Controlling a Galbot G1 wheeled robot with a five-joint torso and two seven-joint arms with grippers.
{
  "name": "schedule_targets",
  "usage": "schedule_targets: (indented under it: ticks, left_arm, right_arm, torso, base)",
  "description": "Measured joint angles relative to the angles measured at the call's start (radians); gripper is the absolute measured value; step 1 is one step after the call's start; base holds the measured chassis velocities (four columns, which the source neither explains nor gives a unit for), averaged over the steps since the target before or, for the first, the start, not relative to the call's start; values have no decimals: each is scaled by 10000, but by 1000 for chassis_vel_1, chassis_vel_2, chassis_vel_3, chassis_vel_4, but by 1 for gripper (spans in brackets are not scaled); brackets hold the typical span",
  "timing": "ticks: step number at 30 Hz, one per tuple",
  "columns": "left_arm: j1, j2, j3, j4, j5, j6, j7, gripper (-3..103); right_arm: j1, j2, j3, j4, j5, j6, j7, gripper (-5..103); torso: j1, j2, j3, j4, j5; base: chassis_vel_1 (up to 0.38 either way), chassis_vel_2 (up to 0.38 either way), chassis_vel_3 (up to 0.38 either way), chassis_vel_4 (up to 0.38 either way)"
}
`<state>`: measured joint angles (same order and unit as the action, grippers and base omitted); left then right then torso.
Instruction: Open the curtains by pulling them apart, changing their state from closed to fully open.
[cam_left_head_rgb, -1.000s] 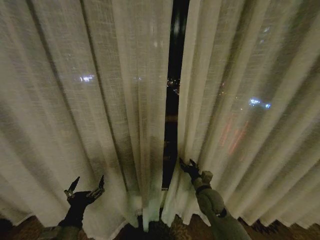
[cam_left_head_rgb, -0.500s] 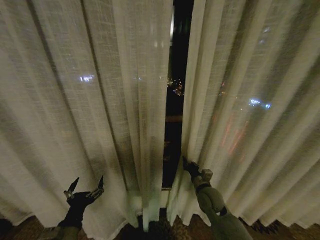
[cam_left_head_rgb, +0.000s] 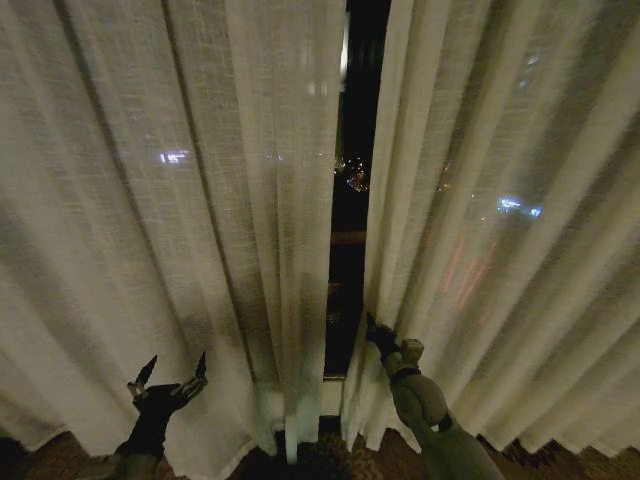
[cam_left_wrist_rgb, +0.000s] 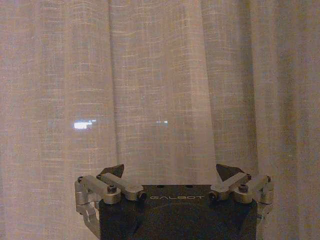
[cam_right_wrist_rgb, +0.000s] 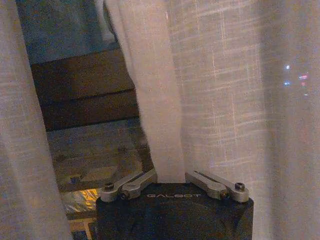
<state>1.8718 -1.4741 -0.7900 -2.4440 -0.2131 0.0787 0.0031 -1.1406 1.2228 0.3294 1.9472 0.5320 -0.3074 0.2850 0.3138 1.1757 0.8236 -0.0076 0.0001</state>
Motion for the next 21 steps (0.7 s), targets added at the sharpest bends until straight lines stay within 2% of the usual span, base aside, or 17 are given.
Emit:
schedule_targets:
  ticks: [10, 21]
  left_arm:
    - [6, -19, 63, 164, -12, -146, 99, 100]
    - [-96, -18, 111, 324, -22, -248, 315, 100]
  right_arm:
    - [-51, 35, 35, 69, 4, -27, 10, 0]
    - [-110, 72, 74, 74, -8, -29, 20, 0]
  torso:
    - [0, 0, 0, 0, -2]
    - [1, 0, 0, -2, 2]
  base:
    - [-46, -47, 41, 36]
    - [-211, -227, 232, 222]
